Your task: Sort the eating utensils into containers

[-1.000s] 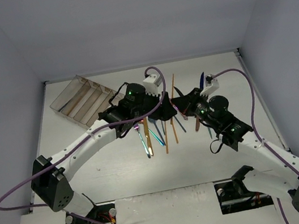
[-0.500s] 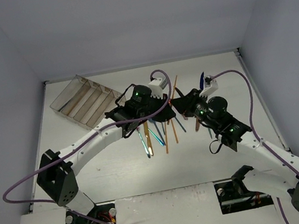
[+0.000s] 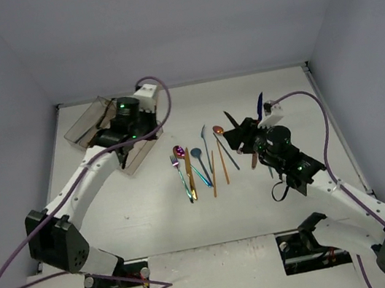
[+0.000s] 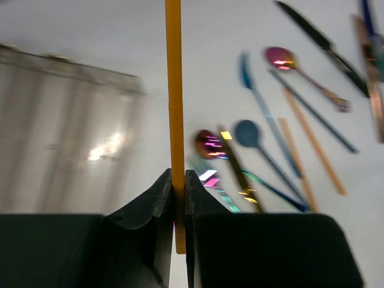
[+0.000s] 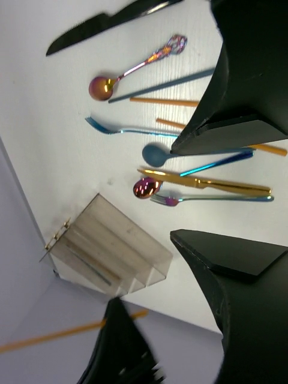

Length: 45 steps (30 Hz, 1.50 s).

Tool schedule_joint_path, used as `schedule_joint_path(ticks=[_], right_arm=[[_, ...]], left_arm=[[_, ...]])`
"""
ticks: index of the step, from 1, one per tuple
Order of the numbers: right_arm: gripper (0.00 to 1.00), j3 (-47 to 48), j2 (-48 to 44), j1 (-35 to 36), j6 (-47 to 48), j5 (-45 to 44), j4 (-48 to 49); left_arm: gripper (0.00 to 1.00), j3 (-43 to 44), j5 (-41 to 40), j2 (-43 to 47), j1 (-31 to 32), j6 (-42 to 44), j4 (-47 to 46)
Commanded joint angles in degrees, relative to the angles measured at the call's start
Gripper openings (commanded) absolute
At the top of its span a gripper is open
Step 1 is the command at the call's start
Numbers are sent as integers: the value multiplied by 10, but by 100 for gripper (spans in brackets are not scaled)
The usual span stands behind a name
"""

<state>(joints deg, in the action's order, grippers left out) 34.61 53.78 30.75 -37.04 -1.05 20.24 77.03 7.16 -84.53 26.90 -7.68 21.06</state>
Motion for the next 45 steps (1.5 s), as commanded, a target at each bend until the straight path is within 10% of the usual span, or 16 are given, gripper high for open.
schedule_joint_path(ticks=[1,12,24,36,45], right_arm=[[49,9,-25,-5,40,-36,-7],[49,-2,-22,-24,78,0,-36],[49,8,40,-89,64,70,-45],[49,5,45,-90,58,82,-46],[49,34,81,-86,97,53,-80]], left_arm=[[0,15,-33,35,-88,199,-23],[0,199,-9,-183,-302,388,-25],[0,327,-41,-384,-346,474,-11],[36,276,-66,-375,-347,449,-63],[40,264,-35,-261,-332,283,-76]])
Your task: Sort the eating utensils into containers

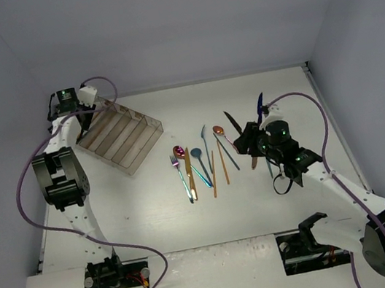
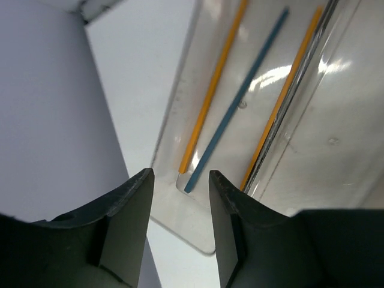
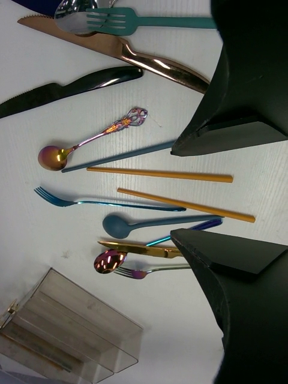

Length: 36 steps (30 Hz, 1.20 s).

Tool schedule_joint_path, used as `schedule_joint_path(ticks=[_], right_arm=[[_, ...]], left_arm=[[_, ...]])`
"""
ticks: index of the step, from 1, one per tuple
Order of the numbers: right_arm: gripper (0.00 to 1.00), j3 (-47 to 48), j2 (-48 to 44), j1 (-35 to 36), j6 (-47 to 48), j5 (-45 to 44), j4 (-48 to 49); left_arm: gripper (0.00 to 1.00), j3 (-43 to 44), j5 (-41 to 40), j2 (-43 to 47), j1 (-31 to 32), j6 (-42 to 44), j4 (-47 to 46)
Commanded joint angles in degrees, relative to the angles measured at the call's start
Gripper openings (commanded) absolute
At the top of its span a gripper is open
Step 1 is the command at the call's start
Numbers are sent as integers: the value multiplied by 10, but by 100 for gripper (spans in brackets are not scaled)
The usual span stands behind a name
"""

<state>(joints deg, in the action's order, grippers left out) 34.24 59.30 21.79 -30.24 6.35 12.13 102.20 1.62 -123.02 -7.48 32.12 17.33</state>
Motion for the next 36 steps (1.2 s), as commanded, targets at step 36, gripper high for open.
schedule_joint_path(ticks=[36], right_arm=[[35,231,447,68,115,-117,-103]], left_arm=[[76,-446,120,668,212,-492,31]])
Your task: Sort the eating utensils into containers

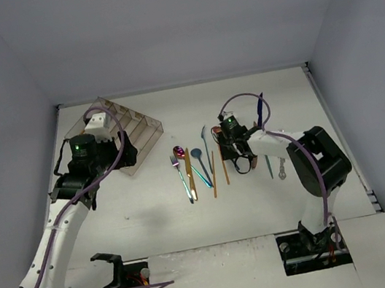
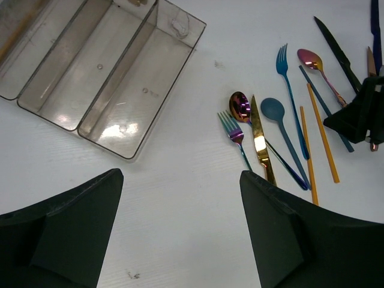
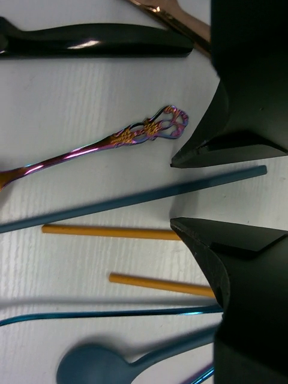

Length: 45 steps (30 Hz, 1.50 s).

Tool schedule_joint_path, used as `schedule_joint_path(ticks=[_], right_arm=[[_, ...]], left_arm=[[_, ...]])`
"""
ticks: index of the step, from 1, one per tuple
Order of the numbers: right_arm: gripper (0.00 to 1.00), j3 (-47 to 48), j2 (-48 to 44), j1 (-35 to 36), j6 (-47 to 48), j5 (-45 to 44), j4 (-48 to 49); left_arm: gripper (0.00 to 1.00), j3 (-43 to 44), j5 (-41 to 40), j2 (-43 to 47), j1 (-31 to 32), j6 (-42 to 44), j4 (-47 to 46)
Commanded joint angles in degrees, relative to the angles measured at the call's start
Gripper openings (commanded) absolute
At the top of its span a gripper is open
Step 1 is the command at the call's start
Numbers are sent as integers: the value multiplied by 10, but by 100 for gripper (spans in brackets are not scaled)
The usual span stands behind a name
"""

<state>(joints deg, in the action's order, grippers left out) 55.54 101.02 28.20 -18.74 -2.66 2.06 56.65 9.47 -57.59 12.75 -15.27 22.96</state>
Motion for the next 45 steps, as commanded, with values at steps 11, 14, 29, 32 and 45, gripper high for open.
schedule_joint_path(ticks=[11,14,29,32,45], right_arm=[[0,19,42,1,-25,-84,-6],[0,15,7,3,-21,-85,-6],[0,-23,-309,21,-143,74,43],[0,-36,-341,26,-170,89,82],[0,-99,-400,36,-243,131,227]], left_arm=[[76,20,64,1,51,-42,-27],[76,29,57,-15,73,-49,-27],[76,79,24,-112,257,-153,-162],[76,103,16,-144,290,-160,-181],[70,192,-13,-246,347,-167,-191]])
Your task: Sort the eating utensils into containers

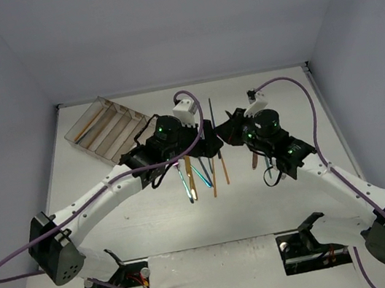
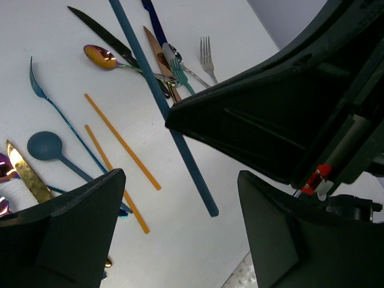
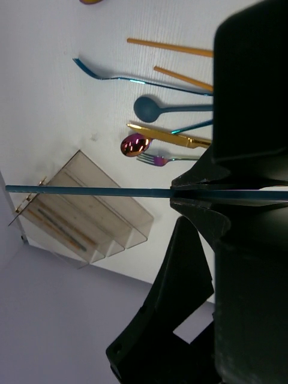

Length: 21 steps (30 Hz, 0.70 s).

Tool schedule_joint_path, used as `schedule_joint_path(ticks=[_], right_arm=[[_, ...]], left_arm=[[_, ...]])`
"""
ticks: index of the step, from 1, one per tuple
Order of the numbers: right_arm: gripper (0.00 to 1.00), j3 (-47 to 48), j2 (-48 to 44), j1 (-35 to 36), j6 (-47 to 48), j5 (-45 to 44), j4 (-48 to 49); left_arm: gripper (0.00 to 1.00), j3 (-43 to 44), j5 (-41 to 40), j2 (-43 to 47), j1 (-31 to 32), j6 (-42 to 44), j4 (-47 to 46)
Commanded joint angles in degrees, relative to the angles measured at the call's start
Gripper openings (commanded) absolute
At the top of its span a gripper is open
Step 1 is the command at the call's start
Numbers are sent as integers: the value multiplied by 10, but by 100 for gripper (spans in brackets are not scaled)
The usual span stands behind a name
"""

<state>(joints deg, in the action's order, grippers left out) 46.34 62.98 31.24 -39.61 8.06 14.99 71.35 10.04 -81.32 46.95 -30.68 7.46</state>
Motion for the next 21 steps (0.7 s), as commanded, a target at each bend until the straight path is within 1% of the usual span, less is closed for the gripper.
schedule_joint_path(ticks=[1,4,7,8,9,13,15,17,18,21], right_arm=[[0,-9,-20,7,-37,25,102],[0,-12,-21,8,-41,28,112],[0,-16,-21,9,-44,28,117],[0,-18,-22,9,-45,28,120],[0,-19,-23,9,-45,28,120],[0,-24,-21,9,-45,29,125],[0,-27,-20,10,-43,29,126],[1,-30,-15,10,-36,29,126],[6,-32,-14,10,-34,28,126],[25,-41,-12,10,-24,17,125]], left_arm=[[68,49,-21,-16,6,-13,-32],[60,56,-24,-28,7,-16,-23],[47,60,-29,-37,6,-19,-16],[41,60,-30,-38,7,-19,-15],[39,61,-31,-38,6,-19,-15],[10,59,-41,-36,6,-14,-9],[0,60,-46,-32,6,-5,0],[0,58,-60,-29,6,4,12],[0,57,-66,-27,5,11,17],[0,52,-94,-20,1,34,42]])
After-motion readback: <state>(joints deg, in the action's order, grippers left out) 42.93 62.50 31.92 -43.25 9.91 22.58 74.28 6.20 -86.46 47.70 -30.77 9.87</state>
